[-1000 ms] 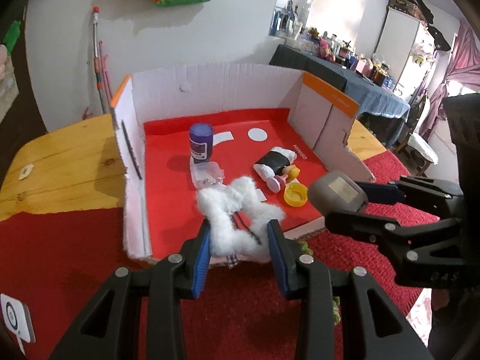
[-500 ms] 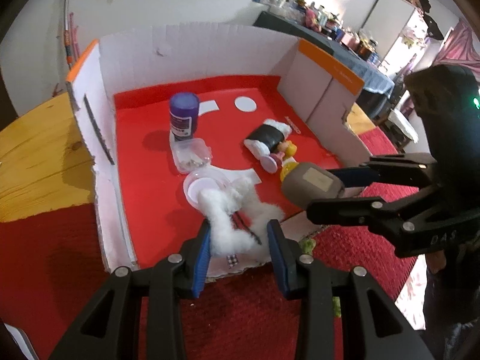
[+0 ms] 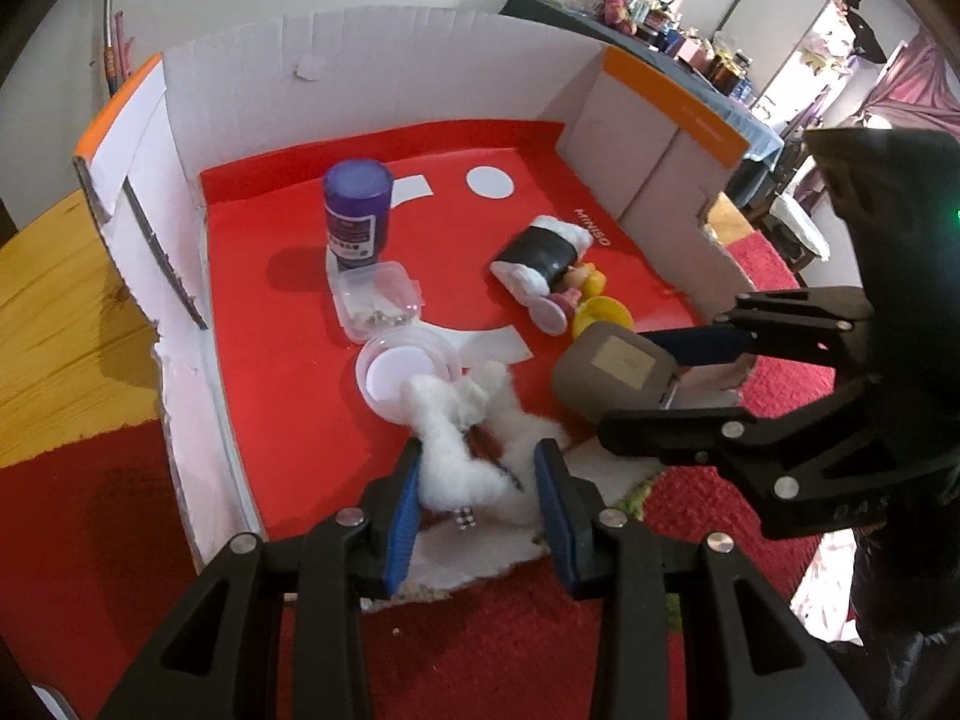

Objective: Organize objects
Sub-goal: 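Lower the fluffy star by the clear lid with the left tool while the right tool lowers the grey case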

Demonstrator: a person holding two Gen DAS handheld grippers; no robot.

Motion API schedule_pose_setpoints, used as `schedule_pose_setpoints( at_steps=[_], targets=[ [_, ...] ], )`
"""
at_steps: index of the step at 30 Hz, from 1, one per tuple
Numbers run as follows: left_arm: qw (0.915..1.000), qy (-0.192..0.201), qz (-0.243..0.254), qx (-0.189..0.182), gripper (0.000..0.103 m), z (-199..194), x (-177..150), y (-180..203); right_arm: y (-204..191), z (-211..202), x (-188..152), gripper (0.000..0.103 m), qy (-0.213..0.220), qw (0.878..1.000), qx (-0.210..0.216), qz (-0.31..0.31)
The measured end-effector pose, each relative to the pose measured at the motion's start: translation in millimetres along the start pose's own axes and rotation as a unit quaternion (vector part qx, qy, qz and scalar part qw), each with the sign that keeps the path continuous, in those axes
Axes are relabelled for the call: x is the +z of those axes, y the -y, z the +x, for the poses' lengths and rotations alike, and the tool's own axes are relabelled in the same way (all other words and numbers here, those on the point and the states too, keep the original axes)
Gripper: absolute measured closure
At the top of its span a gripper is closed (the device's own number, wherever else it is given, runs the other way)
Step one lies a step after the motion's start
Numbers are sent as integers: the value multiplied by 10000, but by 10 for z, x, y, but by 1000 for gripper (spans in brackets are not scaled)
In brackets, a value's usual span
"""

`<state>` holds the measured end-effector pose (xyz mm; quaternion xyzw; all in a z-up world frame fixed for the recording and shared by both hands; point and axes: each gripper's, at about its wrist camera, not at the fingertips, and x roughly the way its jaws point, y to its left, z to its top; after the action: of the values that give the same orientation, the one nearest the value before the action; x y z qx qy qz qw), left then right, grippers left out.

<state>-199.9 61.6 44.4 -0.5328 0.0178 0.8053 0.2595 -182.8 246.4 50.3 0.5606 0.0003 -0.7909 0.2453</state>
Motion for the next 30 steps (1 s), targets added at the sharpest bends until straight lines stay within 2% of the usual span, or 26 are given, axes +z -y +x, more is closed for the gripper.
schedule_pose_setpoints(
  at_steps=[15,17,22,30],
  targets=[
    [9973,414,-97,594,65,99,70,-44,105,-31,-12,53,418,9980,-465,28],
    [9972,438,-149,590,65,103,80,-57,107,-28,-7,53,494,9966,-660,3],
    [9968,486,-214,601,65,111,91,-69,152,-30,26,53,655,9948,-773,129],
    [9963,535,-227,633,65,118,86,-51,167,-40,30,53,821,9932,-788,245]
  ],
)
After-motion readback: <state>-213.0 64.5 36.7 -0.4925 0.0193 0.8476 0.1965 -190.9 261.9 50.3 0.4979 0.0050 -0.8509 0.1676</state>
